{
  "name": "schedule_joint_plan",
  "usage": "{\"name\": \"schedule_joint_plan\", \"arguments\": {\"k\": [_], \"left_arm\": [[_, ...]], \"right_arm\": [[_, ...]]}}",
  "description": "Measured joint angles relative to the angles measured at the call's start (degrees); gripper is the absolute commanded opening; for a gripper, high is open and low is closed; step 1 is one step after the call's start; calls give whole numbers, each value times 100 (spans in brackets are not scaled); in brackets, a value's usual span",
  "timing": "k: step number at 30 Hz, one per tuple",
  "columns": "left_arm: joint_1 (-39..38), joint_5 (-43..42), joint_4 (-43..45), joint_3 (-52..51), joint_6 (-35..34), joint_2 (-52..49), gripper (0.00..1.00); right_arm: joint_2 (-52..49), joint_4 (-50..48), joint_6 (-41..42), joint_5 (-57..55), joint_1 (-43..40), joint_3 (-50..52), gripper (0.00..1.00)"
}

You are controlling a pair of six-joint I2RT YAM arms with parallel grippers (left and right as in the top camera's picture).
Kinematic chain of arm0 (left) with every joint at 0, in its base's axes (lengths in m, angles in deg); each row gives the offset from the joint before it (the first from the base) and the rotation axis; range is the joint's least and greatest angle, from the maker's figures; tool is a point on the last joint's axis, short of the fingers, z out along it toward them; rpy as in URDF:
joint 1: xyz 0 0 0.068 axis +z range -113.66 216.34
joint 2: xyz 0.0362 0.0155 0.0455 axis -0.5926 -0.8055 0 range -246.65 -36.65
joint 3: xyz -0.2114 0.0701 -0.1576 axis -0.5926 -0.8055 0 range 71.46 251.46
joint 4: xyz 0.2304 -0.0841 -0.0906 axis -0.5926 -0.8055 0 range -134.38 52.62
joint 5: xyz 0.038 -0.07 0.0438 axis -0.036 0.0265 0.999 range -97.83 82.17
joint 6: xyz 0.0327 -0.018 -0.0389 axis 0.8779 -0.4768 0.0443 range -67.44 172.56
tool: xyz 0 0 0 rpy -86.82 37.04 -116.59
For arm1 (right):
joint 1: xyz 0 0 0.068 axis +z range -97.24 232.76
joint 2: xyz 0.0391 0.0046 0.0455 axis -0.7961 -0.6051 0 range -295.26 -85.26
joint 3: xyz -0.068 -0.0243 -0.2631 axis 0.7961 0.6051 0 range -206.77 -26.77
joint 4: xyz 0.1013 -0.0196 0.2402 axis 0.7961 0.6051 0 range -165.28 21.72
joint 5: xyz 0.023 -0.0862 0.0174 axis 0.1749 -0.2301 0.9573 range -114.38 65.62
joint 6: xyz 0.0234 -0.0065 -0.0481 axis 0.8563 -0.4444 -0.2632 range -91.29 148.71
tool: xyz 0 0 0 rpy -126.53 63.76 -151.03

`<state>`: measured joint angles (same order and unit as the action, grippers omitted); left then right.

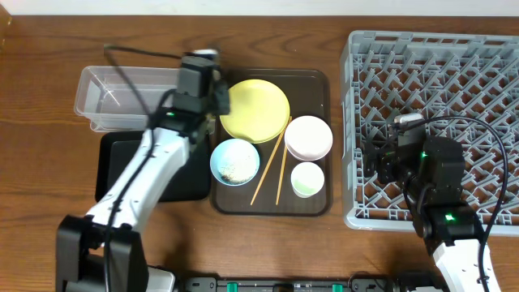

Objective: Sort waste into correct bins and load items into the dishwasher rack
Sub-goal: 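Drop the wrapper into the clear plastic bin with left gripper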

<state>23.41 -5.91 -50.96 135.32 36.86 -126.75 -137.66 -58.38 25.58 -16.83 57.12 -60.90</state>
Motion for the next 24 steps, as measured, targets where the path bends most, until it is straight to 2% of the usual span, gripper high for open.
{"name": "schedule_joint_plan", "arguments": {"k": [3, 7, 9, 10, 11, 12, 15, 18, 24], "left_arm": [[378, 138, -337, 2, -807, 0, 6], [791, 240, -686, 2, -1779, 0, 11], [907, 275, -708, 2, -2068, 0, 23], [940, 284, -684, 2, -2232, 0, 34], [949, 291, -669, 2, -2273, 0, 43], [951, 297, -632, 2, -2332, 0, 44], [951, 295, -444, 2, -2422, 0, 47], [951, 175, -350, 2, -2229, 0, 47], [802, -334, -490, 2, -1388, 144, 48]], "right_arm": [[0, 0, 0, 0, 0, 0, 99], [0, -2, 0, 0, 0, 0, 99], [0, 0, 0, 0, 0, 0, 99], [0, 0, 0, 0, 0, 0, 99], [0, 0, 0, 0, 0, 0, 99], [0, 0, 0, 0, 0, 0, 99], [0, 0, 0, 0, 0, 0, 99], [0, 0, 0, 0, 0, 0, 99], [0, 0, 0, 0, 0, 0, 99]]}}
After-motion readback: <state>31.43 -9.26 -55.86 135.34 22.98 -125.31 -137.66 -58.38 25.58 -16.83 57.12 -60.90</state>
